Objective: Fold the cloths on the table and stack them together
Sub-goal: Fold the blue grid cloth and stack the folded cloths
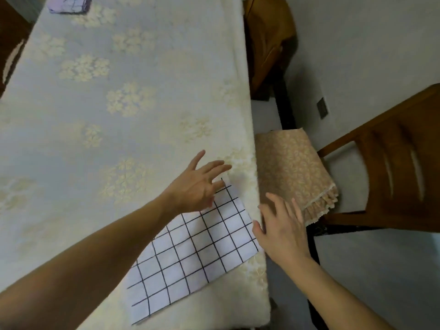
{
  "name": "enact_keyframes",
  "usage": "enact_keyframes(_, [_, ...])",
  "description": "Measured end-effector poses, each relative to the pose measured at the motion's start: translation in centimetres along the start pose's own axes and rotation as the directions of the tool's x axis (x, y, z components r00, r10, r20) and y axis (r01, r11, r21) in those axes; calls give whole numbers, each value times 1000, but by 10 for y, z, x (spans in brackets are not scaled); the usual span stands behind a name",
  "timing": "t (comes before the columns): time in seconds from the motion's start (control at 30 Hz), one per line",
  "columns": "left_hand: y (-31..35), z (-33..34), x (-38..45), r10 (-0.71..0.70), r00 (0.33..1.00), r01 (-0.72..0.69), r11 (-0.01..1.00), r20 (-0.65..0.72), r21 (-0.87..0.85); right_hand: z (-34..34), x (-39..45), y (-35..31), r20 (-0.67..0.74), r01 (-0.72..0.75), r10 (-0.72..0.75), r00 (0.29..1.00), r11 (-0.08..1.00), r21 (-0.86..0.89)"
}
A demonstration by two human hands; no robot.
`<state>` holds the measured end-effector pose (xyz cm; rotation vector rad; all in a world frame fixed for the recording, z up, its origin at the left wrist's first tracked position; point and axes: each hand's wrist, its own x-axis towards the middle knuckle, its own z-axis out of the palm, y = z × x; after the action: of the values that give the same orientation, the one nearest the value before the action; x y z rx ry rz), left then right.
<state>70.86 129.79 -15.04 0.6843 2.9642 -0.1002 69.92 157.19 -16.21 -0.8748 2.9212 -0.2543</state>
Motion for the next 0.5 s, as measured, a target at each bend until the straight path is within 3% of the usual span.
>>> enact_keyframes(0.27, [0, 13, 58, 268, 962, -272, 954, 50, 128, 20, -14, -14, 5, -190, 190, 982, 982, 11])
enact_keyframes(0.5, [1, 26, 74, 355, 933, -359, 926, 59, 115, 39, -20, -22, 37, -268, 268, 963, 963, 2])
